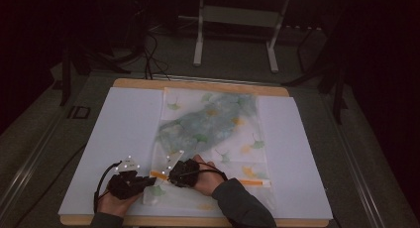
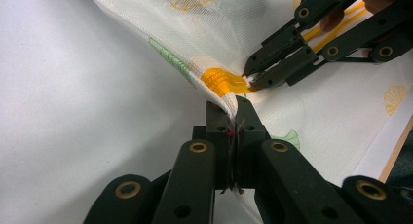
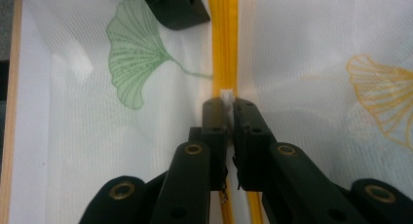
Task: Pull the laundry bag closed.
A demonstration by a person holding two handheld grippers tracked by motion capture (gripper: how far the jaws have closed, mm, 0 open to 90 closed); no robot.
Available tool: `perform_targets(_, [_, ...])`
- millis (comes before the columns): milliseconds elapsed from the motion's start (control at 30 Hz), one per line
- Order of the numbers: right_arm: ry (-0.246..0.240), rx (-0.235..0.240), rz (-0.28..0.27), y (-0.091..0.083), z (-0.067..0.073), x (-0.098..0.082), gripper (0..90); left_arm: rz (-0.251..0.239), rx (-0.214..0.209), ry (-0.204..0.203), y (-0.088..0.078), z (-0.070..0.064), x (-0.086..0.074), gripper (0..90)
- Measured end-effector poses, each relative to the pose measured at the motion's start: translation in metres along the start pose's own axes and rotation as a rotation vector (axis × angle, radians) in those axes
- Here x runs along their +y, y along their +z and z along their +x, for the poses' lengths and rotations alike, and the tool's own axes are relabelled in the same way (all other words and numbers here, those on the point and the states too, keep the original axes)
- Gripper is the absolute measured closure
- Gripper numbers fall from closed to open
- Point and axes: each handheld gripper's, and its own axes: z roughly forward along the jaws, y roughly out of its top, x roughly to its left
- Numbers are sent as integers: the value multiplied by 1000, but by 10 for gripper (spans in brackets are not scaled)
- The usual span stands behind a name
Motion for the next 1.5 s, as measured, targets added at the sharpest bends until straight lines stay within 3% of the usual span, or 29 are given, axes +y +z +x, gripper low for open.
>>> perform_targets(1500, [14,-40,74,-28,-5,-37,847,-8,3,-9,-3,3,-1,879])
